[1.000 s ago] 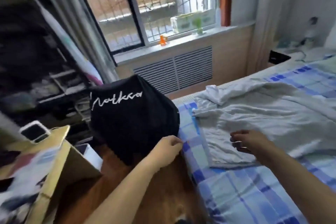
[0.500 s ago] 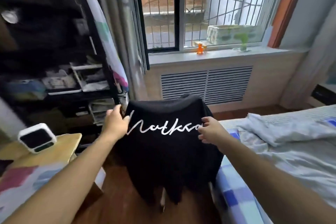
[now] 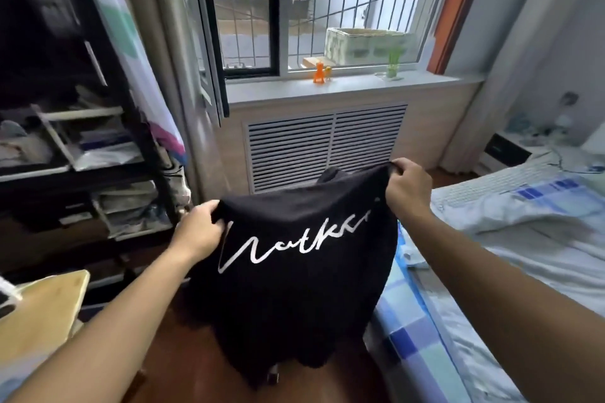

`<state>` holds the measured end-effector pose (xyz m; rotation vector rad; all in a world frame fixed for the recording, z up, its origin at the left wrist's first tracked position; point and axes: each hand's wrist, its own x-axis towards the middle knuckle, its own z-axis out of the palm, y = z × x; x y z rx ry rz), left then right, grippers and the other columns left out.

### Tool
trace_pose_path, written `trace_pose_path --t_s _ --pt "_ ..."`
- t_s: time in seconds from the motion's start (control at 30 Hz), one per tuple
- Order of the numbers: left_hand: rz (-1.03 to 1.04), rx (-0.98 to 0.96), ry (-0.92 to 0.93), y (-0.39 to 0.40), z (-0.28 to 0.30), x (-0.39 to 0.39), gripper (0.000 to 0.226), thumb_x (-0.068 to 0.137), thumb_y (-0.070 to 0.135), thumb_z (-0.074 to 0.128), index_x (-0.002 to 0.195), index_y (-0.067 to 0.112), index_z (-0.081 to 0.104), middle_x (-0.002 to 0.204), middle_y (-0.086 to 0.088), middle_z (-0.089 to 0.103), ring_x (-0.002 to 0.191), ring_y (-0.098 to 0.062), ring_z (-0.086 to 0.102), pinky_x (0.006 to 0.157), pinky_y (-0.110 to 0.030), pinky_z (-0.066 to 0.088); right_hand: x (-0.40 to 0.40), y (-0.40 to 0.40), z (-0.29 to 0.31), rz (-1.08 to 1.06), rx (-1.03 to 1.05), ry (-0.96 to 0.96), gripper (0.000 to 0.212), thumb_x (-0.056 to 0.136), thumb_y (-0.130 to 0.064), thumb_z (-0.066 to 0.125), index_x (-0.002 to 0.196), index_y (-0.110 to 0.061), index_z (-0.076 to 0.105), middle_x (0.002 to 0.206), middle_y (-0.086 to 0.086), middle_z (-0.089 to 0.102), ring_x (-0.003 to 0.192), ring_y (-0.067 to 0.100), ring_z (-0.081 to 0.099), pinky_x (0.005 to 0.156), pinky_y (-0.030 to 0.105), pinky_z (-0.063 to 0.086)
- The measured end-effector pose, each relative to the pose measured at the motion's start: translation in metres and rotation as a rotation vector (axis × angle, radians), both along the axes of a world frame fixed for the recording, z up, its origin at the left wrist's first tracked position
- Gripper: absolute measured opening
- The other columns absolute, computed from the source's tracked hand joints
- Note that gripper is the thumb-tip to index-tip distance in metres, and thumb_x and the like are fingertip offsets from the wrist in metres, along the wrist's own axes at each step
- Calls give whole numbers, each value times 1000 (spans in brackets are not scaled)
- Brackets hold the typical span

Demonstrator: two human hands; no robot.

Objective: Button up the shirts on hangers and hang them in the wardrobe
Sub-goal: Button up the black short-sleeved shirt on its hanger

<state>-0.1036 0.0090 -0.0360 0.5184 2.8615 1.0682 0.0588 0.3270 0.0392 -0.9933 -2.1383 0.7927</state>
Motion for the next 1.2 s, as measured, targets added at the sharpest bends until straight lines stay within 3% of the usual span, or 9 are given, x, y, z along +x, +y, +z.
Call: trace_pose_path --t_s 0.07,0.2,0.27,0.37,0.5,0.8,0.93,1.07,1.2 --pt "40 -82 33 -3 18 -2 11 91 13 65 92 17 75 94 -19 74 98 -42 68 71 -39 45 1 1 23 15 18 103 26 100 -10 49 108 -9 74 107 13 74 102 33 64 88 36 46" --pt "280 257 353 -8 70 21 22 94 9 52 105 12 71 99 -19 73 92 -40 64 77 -43 47 17 7 52 -36 -42 332 24 99 -12 49 98 -13 72 91 4 71 85 21 62 81 37 48" --pt "172 404 360 8 102 49 18 98 9 49 103 12 65 94 -10 67 88 -29 57 75 -36 39 36 17 53 -152 -91 435 23 98 -12 45 94 -15 68 86 1 66 81 19 57 78 36 46" --pt "-192 135 129 60 121 87 10 99 15 49 103 22 56 93 -3 62 93 -27 57 80 -36 40 87 41 35 -311 -198 488 21 100 -13 41 94 -16 61 91 3 62 85 21 53 78 34 41" --pt "-434 -100 149 140 113 142 14 98 15 48 105 27 50 98 -8 63 96 -36 58 79 -40 39 197 80 4 -477 -213 405 22 102 -12 41 98 -14 63 96 7 61 90 24 53 78 32 38" --pt "-592 387 392 284 220 338 25 99 8 39 121 14 50 98 -10 57 88 -29 50 77 -43 39 461 138 101 -668 211 479 27 100 -2 42 105 -5 68 95 4 62 86 14 52 69 23 40" --pt "-601 575 459 304 242 429 24 98 4 38 117 12 51 94 -4 54 84 -22 50 75 -37 37 553 161 93 -631 251 578 27 101 -3 42 107 -9 67 96 1 62 80 1 49 67 1 35" --pt "-766 463 296 336 211 523 16 101 6 42 105 18 53 85 8 57 74 9 54 61 -9 39 615 184 52 -465 117 412 24 99 -3 42 102 -8 65 96 5 62 89 13 54 75 18 42" --pt "-816 412 50 373 168 616 16 101 13 46 102 26 56 89 11 64 80 -3 59 65 -20 46 691 220 25 -685 -3 427 30 100 -4 37 111 1 64 109 21 64 104 36 58 88 40 41"
